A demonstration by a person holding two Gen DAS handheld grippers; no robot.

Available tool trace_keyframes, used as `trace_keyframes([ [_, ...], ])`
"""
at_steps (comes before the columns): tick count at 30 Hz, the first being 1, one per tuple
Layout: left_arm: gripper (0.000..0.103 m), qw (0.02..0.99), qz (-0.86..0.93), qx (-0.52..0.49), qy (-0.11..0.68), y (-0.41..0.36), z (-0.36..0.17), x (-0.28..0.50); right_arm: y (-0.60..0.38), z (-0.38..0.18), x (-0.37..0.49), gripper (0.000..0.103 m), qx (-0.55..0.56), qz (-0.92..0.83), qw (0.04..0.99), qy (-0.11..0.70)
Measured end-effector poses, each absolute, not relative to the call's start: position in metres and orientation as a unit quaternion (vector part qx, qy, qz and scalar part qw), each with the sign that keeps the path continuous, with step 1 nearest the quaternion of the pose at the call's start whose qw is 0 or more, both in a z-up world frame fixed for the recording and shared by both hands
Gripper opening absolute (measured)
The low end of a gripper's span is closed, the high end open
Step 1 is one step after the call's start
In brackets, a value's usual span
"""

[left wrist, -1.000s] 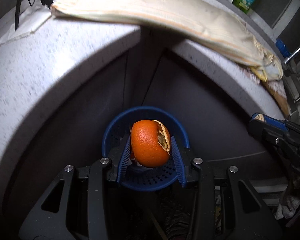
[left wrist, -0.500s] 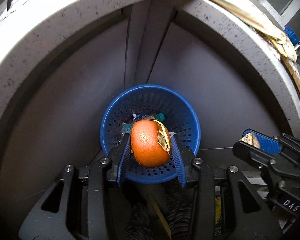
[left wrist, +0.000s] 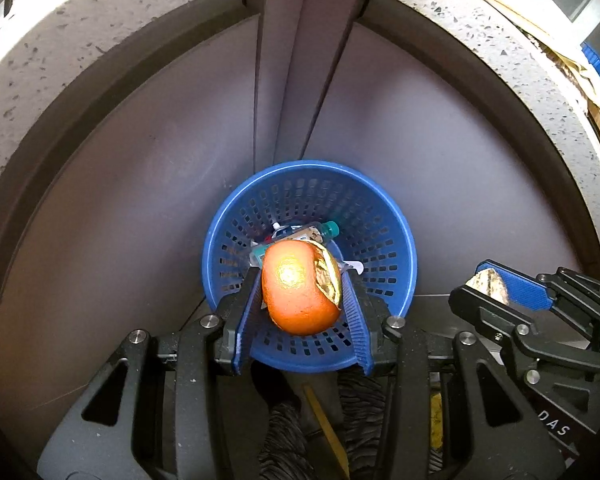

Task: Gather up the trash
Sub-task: 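Lift the orange peel and cork and lower both into the blue basket, then open the left tool to drop the peel while the right tool drops the cork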

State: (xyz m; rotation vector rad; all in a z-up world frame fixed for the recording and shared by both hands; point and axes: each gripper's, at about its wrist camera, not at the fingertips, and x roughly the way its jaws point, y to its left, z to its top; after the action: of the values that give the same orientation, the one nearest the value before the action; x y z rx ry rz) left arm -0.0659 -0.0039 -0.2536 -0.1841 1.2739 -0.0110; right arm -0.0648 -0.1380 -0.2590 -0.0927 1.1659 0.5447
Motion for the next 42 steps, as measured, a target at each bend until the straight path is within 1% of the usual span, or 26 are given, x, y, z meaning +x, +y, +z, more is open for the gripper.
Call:
trace_keyframes([
  [23, 0.041, 0.797, 0.013, -0.078, 0.598, -0.0028, -0.2579, -0.0617, -0.1298, -0.2693, -0.0596, 0.028, -0.065, 0.250, 0.792, 0.553],
  [25, 0.043, 0.798, 0.015, -0.078, 0.597, -0.0029, -0.2581, -0.0613, -0.1298, -0.2700, -0.0587, 0.028, -0.065, 0.248, 0.792, 0.555],
  [26, 0.043, 0.799, 0.015, -0.078, 0.596, -0.0028, -0.2573, -0.0613, -0.1299, -0.2699, -0.0581, 0.029, -0.064, 0.248, 0.792, 0.555],
  [28, 0.044, 0.800, 0.017, -0.076, 0.595, -0.0034, -0.2564, -0.0606, -0.1296, -0.2696, -0.0573, 0.039, -0.062, 0.248, 0.792, 0.554],
  [29, 0.046, 0.800, 0.017, -0.074, 0.595, -0.0035, -0.2560, -0.0602, -0.1302, -0.2694, -0.0570, 0.041, -0.062, 0.248, 0.793, 0.553],
  [30, 0.052, 0.801, 0.018, -0.073, 0.594, -0.0031, -0.2557, -0.0600, -0.1307, -0.2691, -0.0568, 0.044, -0.061, 0.248, 0.794, 0.552],
  [31, 0.055, 0.802, 0.018, -0.072, 0.592, -0.0029, -0.2547, -0.0600, -0.1311, -0.2691, -0.0567, 0.045, -0.061, 0.248, 0.794, 0.551],
  [32, 0.055, 0.803, 0.019, -0.072, 0.591, -0.0026, -0.2540, -0.0601, -0.1312, -0.2689, -0.0564, 0.045, -0.061, 0.248, 0.794, 0.552],
  [35, 0.056, 0.802, 0.019, -0.070, 0.593, -0.0017, -0.2531, -0.0595, -0.1318, -0.2694, -0.0559, 0.046, -0.063, 0.247, 0.792, 0.554],
  [38, 0.056, 0.802, 0.021, -0.070, 0.592, 0.0002, -0.2523, -0.0594, -0.1321, -0.2697, -0.0561, 0.051, -0.064, 0.246, 0.793, 0.554],
  [42, 0.057, 0.802, 0.023, -0.069, 0.593, 0.0012, -0.2489, -0.0609, -0.1323, -0.2691, -0.0564, 0.052, -0.062, 0.246, 0.793, 0.554],
])
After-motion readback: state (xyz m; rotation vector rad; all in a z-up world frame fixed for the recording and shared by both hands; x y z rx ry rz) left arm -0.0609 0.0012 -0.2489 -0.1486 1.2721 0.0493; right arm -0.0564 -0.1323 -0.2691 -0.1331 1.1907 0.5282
